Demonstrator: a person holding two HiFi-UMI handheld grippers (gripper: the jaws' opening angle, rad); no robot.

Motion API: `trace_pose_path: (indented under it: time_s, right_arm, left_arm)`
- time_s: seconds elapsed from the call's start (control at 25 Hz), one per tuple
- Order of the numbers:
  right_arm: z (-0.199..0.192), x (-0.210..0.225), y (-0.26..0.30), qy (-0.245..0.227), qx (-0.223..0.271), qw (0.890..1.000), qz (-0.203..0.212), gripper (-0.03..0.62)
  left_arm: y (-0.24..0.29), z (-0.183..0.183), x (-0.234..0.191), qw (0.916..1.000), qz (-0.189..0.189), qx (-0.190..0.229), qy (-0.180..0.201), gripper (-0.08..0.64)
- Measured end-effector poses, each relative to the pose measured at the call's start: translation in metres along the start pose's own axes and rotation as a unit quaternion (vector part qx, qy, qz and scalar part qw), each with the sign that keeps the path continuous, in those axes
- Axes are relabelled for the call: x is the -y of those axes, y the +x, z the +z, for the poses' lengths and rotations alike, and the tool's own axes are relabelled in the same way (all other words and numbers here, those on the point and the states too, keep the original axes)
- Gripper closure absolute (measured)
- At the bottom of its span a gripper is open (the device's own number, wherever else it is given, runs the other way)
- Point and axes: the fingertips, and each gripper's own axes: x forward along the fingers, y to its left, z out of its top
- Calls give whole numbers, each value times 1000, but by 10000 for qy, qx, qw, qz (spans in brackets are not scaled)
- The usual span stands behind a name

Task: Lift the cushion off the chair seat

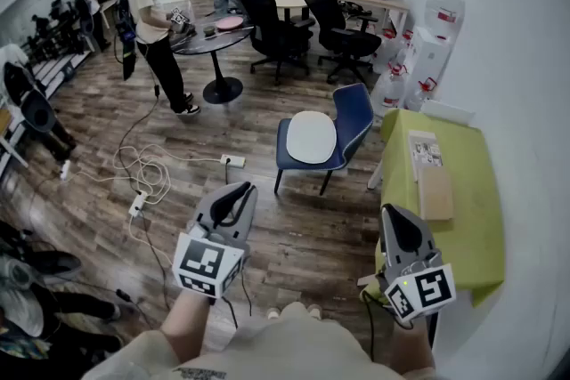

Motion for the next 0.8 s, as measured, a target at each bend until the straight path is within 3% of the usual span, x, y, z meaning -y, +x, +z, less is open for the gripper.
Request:
trace_pose_path:
  time_s: [0.44, 0.8]
  right_arm:
    - [-7, 48, -8, 286, 55, 9994, 167, 571]
    - [-12, 86, -24, 447, 124, 9986, 270, 570]
  left_arm:
    - [35, 8, 39, 9996, 22, -227, 145, 515]
    - [56, 20, 76, 9998, 31, -201, 22, 515]
